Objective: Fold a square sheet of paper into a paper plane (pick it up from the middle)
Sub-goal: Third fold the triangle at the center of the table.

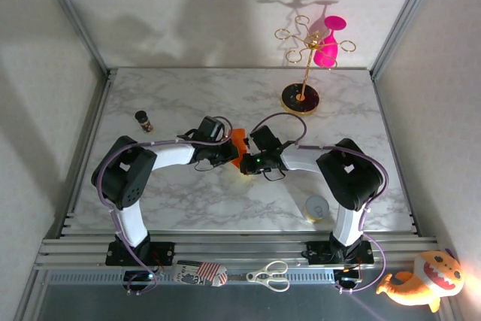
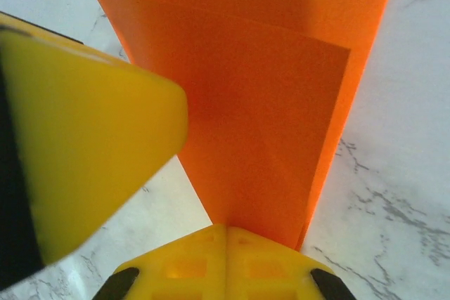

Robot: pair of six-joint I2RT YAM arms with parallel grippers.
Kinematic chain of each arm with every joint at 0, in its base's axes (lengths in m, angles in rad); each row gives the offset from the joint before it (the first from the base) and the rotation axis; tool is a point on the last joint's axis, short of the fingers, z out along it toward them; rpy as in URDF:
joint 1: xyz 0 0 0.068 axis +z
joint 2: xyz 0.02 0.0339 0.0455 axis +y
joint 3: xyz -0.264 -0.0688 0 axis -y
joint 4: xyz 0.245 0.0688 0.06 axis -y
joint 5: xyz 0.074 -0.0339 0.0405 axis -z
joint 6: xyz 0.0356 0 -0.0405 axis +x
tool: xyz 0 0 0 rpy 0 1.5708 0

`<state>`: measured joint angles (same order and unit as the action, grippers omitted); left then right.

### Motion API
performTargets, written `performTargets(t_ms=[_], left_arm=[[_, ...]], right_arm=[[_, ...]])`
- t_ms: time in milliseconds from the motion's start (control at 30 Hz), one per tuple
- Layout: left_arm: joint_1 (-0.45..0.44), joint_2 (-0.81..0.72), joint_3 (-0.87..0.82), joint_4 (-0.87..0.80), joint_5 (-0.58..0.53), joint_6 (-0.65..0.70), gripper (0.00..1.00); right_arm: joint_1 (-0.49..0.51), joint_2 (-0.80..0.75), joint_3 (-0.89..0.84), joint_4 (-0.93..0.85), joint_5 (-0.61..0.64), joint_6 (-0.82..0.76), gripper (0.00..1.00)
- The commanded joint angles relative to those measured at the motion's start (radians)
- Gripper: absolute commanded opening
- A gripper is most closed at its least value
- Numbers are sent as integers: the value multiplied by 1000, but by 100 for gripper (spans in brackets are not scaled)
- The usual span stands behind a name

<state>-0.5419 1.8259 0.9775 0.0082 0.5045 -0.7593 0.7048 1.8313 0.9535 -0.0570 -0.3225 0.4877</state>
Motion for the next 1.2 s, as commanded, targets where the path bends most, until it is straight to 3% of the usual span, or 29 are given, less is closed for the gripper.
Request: performTargets(t_ms=[0,500,800,1000,1167], left_arm=[[-14,11,-13,6,17,33,10],[9,82,13,-76,-76,155,11],[125,105,48,-145,-124,246,12],[228,123,57,-167,-148,285,12],[264,78,70,-167,-150,283,13]], right_arm=[[1,54,-1,-90,40,8,0],[1,74,4,-193,64,-11,0],[1,80,-25,-265,105,-29,0],[0,76,-29,-248,96,-12,0],[0,57,-39,-198,55,16,0]])
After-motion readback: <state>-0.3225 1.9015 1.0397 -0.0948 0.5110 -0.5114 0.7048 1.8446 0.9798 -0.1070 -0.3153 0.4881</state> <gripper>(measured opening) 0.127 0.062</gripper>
